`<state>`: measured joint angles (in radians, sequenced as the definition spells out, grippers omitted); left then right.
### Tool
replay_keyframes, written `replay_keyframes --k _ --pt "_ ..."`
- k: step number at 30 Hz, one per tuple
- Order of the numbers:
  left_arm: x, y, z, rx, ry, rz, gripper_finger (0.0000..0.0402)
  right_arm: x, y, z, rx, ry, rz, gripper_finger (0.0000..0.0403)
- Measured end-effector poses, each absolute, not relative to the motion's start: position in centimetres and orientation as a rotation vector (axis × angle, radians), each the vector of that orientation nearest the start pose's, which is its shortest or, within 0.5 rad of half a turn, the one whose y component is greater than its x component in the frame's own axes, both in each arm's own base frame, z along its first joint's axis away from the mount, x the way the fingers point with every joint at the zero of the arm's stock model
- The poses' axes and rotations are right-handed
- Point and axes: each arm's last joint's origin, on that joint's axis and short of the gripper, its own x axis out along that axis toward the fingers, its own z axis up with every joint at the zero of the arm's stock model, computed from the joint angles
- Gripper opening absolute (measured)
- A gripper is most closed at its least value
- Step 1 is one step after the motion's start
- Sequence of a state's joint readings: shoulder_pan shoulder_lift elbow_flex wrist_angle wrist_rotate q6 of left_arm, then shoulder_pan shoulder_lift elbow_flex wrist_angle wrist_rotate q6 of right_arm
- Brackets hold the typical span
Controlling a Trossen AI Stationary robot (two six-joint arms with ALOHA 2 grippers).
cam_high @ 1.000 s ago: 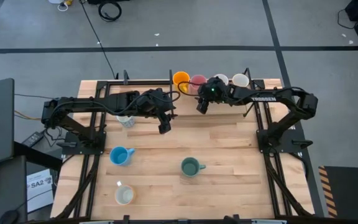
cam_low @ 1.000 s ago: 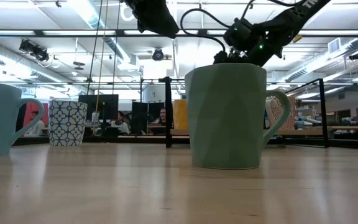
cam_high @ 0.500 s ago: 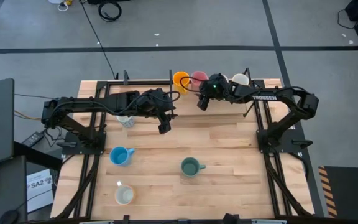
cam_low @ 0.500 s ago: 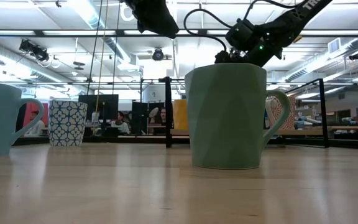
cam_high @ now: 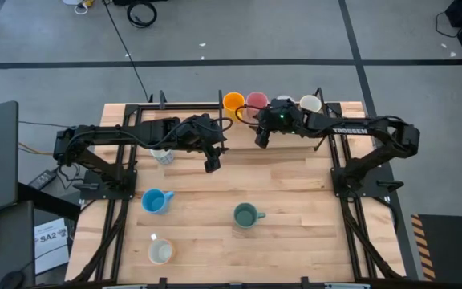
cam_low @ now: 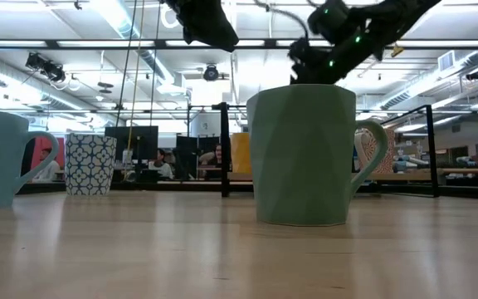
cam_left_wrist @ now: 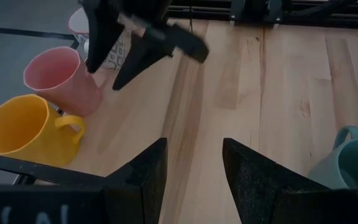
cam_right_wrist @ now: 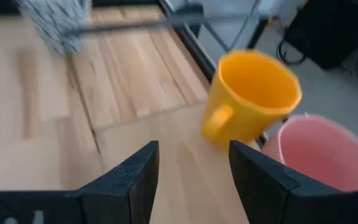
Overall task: Place coffee mugs
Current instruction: Put the blue and white patterned mug on the shelf
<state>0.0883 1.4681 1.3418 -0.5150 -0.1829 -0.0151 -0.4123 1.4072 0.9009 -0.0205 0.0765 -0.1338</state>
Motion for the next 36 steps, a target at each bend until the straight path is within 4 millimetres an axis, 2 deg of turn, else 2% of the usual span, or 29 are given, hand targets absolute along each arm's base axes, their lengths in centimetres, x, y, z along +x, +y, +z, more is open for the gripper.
replay_keyframes --k 5,10,15,21,23,31,36 --pt "31.8 3.3 33.7 -0.013 0.644 0.276 0.0162 27.0 -10.5 27.3 -0.065 0.475 -0.403 0.0200" --pt "31.5 3.3 33.5 -0.060 0.677 0.294 0.0162 26.1 -9.1 28.8 -0.077 0.441 -0.370 0.0200" --pt "30.4 3.3 33.5 -0.074 0.737 0.316 0.0162 25.5 -8.0 29.4 -0.084 0.439 -0.338 0.0200" --pt "27.6 3.8 34.0 0.008 0.851 0.438 0.0162 25.7 -6.9 29.3 -0.091 0.454 -0.296 0.0201" --pt "26.6 4.4 34.4 0.018 0.877 0.461 0.0162 25.8 -6.6 29.2 -0.093 0.464 -0.284 0.0201" --pt "23.1 8.7 33.3 0.023 1.159 0.534 0.0162 26.5 -5.5 28.4 -0.095 0.494 -0.225 0.0201" --pt "21.7 11.4 31.7 -0.010 1.246 0.465 0.0162 26.7 -5.2 28.3 -0.096 0.497 -0.203 0.0201"
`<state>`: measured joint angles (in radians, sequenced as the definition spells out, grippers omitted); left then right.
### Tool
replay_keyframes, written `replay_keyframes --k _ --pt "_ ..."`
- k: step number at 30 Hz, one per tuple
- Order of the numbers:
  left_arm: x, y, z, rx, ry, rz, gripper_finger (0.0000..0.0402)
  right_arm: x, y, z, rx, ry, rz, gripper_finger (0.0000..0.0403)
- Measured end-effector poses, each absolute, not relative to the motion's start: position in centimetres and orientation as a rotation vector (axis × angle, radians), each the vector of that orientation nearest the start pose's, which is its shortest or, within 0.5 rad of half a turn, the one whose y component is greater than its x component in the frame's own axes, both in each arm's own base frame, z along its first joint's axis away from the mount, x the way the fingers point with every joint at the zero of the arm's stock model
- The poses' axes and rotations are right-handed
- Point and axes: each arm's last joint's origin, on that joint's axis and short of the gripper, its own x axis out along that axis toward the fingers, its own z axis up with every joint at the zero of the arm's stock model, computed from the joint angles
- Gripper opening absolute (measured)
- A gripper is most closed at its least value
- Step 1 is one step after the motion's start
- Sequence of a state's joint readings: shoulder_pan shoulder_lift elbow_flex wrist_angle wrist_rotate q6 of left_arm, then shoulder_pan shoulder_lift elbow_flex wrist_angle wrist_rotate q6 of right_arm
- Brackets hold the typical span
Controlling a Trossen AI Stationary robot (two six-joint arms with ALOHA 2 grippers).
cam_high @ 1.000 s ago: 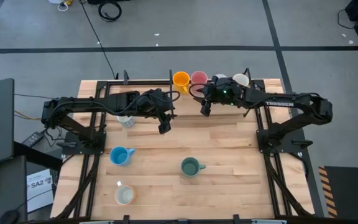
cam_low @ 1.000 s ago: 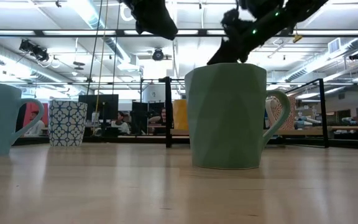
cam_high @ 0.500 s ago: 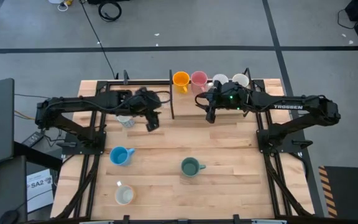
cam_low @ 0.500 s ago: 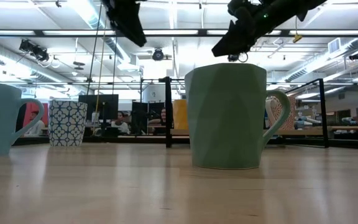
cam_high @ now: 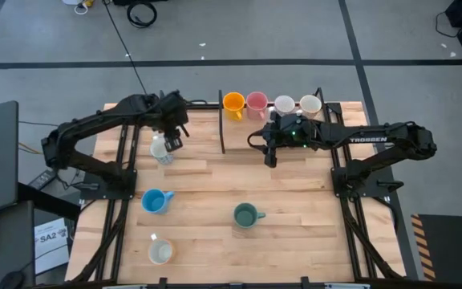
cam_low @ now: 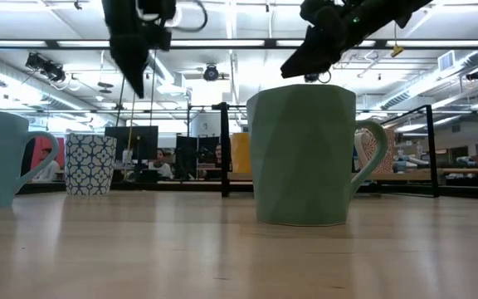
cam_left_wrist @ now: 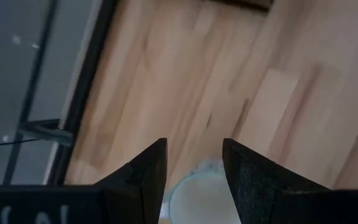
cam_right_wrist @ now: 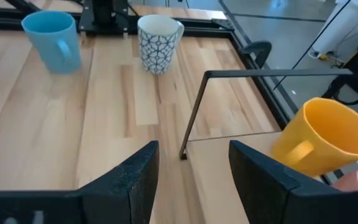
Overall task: Place coffee mugs
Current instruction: Put the blue and white patterned mug on the shelf
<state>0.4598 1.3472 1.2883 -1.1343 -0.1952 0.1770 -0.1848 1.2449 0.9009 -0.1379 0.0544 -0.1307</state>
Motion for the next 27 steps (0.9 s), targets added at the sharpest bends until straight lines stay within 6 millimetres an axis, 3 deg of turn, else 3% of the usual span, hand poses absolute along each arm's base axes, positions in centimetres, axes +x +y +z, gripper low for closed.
replay_keyframes --k 6,13,19,27 --pt "20.1 13.0 28.8 0.066 1.380 0.310 0.0162 26.6 -5.1 28.1 -0.095 0.512 -0.199 0.0201" --pt "19.0 12.6 25.1 0.189 1.497 0.055 0.0162 26.6 -5.1 28.2 -0.095 0.511 -0.200 0.0201" --pt "19.0 12.8 22.9 0.223 1.503 0.157 0.0162 26.6 -5.1 28.1 -0.095 0.511 -0.200 0.0201" --pt "18.9 12.9 22.8 0.209 1.503 0.175 0.0162 26.6 -5.1 28.2 -0.095 0.510 -0.200 0.0201"
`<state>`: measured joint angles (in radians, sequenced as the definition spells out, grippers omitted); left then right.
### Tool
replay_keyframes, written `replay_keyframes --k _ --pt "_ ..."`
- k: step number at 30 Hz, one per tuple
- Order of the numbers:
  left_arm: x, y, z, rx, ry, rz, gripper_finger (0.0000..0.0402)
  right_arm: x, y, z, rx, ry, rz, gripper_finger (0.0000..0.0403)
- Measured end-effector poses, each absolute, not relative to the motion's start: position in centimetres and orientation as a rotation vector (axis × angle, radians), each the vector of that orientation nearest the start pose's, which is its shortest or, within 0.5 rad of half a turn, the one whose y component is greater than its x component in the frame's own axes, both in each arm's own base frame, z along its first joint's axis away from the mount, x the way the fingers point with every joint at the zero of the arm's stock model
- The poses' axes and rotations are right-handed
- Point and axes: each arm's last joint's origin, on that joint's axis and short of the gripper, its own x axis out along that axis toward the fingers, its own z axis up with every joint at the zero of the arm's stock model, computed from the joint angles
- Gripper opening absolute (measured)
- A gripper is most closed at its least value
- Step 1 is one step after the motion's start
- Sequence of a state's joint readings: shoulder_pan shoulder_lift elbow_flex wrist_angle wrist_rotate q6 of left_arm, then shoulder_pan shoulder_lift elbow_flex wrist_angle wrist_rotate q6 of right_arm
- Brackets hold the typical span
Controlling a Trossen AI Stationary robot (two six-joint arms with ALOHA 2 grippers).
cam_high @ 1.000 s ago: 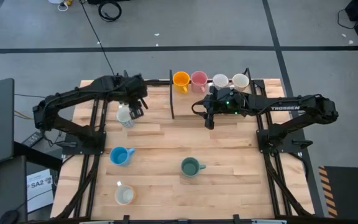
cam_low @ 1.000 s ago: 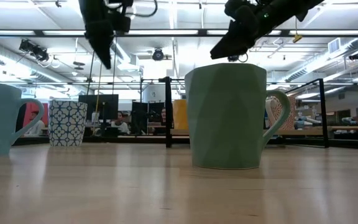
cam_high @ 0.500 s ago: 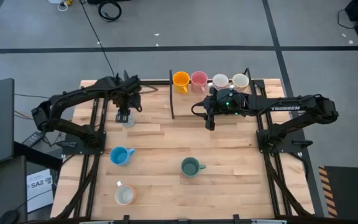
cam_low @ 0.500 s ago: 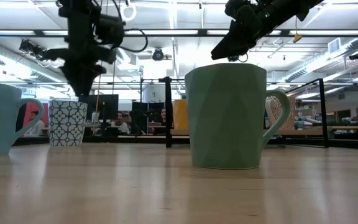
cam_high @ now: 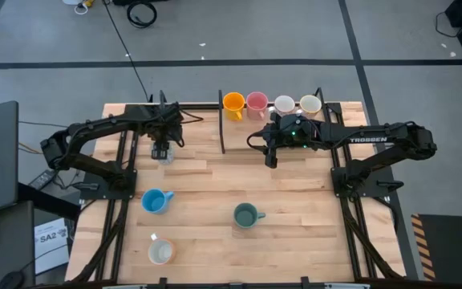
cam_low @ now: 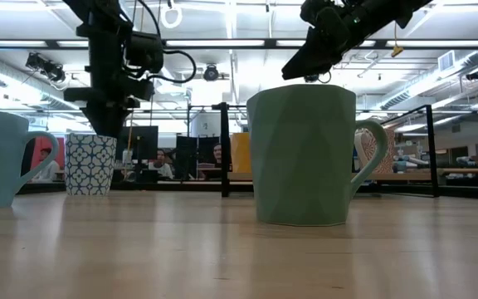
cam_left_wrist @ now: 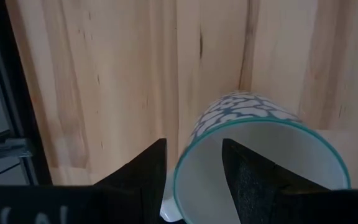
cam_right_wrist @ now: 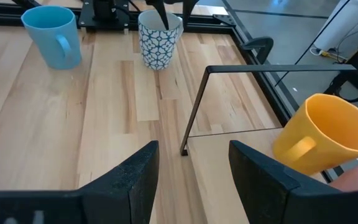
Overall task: Place coffee mugs
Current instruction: Put the blue and white patterned mug on the shelf
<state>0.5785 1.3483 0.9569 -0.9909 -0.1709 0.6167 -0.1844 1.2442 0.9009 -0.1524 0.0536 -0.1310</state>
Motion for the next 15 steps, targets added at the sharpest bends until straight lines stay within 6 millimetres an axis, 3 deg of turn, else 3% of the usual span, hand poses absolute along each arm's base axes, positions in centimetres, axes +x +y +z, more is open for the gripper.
replay_keyframes --k 15 --pt "18.4 14.2 22.5 0.101 1.463 0.166 0.0156 26.6 -5.1 28.2 -0.095 0.510 -0.200 0.0201"
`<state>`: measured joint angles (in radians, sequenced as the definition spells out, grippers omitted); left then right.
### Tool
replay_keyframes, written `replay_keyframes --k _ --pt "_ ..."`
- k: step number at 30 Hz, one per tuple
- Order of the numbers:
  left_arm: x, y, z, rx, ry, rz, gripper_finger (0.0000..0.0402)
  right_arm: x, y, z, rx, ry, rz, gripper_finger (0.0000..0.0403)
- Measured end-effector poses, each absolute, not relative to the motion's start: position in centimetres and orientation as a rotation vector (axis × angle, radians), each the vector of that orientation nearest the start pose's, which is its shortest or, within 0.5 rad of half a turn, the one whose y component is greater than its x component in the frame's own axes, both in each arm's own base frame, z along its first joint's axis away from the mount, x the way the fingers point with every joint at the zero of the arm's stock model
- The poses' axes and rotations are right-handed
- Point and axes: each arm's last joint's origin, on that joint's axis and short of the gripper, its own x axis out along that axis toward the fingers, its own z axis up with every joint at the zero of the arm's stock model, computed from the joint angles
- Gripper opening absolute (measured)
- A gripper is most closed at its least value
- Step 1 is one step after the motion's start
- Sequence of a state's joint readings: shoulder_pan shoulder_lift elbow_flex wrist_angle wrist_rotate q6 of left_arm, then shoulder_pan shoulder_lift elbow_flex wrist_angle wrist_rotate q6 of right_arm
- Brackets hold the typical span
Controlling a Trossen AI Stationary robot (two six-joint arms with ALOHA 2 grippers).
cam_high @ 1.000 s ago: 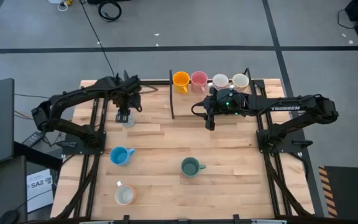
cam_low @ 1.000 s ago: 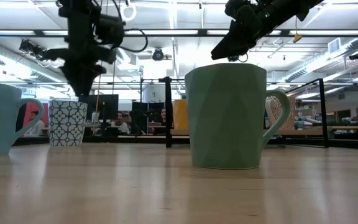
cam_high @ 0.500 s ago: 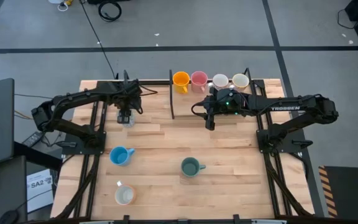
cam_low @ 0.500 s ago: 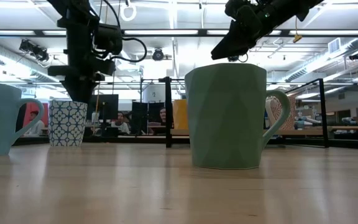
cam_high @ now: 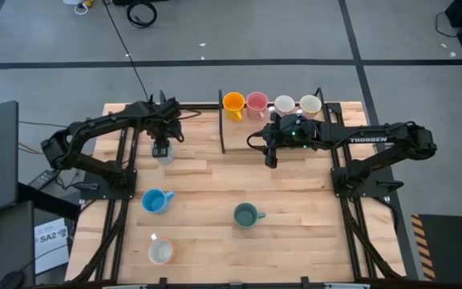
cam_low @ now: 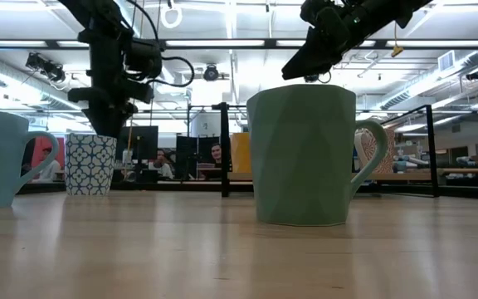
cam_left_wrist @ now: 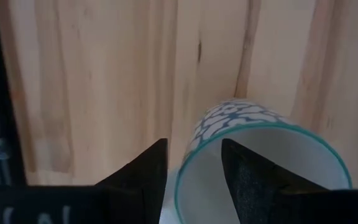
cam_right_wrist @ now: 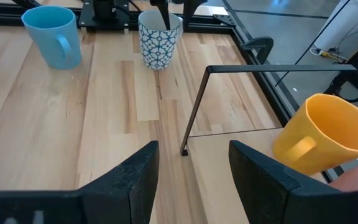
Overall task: Place coffee mugs
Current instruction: Put the blue and white patterned mug on the shelf
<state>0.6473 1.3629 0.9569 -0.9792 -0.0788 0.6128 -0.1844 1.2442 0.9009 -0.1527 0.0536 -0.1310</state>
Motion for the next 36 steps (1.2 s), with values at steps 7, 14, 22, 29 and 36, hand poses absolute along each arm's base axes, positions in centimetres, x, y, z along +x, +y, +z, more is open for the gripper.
replay_keyframes --k 7,14,22,29,36 --pt "18.9 14.4 21.4 0.062 1.503 0.153 0.0121 26.6 -5.1 28.2 -0.095 0.511 -0.200 0.0201" --pt "19.4 13.8 21.3 -0.079 1.490 0.265 0.0045 26.6 -5.1 28.1 -0.094 0.518 -0.200 0.0201" --pt "20.7 12.8 22.2 -0.519 1.340 0.628 0.0025 26.6 -5.1 28.1 -0.095 0.517 -0.200 0.0201" --pt "22.0 10.6 22.2 -0.773 1.282 0.658 0.0032 26.6 -5.1 28.1 -0.094 0.517 -0.200 0.0201" --pt "23.7 7.9 22.3 -0.918 1.203 0.704 0.0031 26.6 -5.1 28.2 -0.068 0.504 -0.207 0.0201"
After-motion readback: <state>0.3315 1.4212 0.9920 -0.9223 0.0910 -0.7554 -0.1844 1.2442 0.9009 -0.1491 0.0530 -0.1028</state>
